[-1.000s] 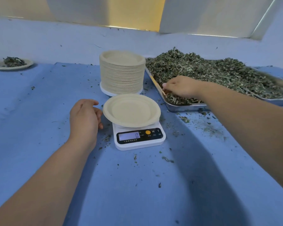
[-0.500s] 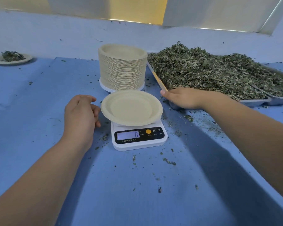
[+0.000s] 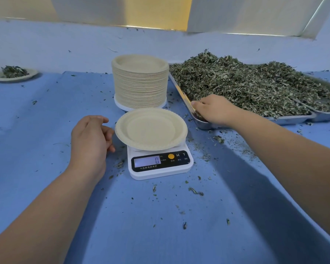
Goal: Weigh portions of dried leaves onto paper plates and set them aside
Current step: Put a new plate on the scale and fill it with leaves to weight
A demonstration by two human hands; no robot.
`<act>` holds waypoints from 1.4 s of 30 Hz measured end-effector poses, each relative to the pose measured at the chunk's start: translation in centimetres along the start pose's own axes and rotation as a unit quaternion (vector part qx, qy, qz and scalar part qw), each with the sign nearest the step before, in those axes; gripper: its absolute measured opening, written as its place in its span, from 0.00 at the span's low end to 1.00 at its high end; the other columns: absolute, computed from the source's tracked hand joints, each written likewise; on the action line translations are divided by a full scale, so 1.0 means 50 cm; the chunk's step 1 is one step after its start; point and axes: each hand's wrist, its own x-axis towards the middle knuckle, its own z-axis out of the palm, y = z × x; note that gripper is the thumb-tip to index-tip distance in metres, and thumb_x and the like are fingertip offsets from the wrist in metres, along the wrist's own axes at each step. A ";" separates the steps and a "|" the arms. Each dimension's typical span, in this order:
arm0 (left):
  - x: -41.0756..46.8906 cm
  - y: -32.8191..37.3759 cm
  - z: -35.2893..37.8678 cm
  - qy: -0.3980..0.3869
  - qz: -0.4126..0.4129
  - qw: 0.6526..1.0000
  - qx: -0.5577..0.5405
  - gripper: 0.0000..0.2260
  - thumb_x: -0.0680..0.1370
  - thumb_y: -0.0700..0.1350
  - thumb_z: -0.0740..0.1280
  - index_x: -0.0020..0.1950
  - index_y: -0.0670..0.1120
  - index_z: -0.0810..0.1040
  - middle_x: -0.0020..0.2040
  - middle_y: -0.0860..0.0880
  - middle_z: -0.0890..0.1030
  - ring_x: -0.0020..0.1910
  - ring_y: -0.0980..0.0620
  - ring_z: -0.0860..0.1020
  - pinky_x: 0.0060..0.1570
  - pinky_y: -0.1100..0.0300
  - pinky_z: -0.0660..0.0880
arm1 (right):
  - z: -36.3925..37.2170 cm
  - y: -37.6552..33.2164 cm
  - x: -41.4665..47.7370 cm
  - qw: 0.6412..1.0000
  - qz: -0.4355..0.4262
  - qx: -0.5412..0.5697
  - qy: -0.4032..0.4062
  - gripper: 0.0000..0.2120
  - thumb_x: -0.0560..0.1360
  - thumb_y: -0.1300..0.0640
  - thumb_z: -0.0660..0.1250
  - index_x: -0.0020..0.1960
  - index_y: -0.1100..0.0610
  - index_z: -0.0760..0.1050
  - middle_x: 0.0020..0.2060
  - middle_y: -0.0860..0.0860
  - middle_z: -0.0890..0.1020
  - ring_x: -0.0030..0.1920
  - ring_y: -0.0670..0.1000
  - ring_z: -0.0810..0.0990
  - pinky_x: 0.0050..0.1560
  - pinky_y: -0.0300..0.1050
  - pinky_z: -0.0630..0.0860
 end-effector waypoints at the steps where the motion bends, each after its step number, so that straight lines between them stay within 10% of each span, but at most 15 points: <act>1: 0.000 0.000 -0.001 0.000 -0.001 1.000 -0.001 0.09 0.76 0.44 0.57 0.47 0.48 0.77 0.27 0.50 0.71 0.22 0.53 0.67 0.26 0.60 0.68 | -0.005 0.000 0.004 1.000 0.002 0.009 0.020 0.25 0.84 0.43 0.54 0.33 0.56 0.64 0.26 0.51 0.66 0.28 0.53 0.65 0.32 0.46 0.61; 22: 0.003 -0.004 0.003 0.001 0.009 1.000 0.016 0.09 0.78 0.43 0.57 0.47 0.48 0.76 0.27 0.51 0.68 0.23 0.53 0.65 0.22 0.61 0.66 | -0.080 -0.128 0.012 0.979 -0.091 0.066 0.169 0.25 0.85 0.44 0.53 0.33 0.55 0.61 0.26 0.49 0.63 0.25 0.47 0.59 0.27 0.42 0.55; 34: 0.000 -0.002 -0.001 -0.007 0.008 1.000 0.020 0.08 0.79 0.44 0.59 0.47 0.47 0.77 0.26 0.52 0.69 0.22 0.54 0.66 0.22 0.61 0.66 | 0.045 -0.289 -0.081 0.971 -0.238 -0.014 -0.028 0.23 0.83 0.39 0.54 0.40 0.52 0.74 0.32 0.45 0.78 0.37 0.44 0.75 0.36 0.47 0.69; 42: 0.003 -0.005 -0.001 -0.009 0.021 0.999 0.032 0.08 0.80 0.45 0.59 0.47 0.47 0.77 0.25 0.53 0.70 0.22 0.53 0.67 0.24 0.60 0.67 | -0.018 -0.258 -0.063 0.967 -0.242 0.055 0.056 0.24 0.84 0.41 0.54 0.37 0.54 0.69 0.29 0.48 0.72 0.31 0.46 0.69 0.36 0.45 0.67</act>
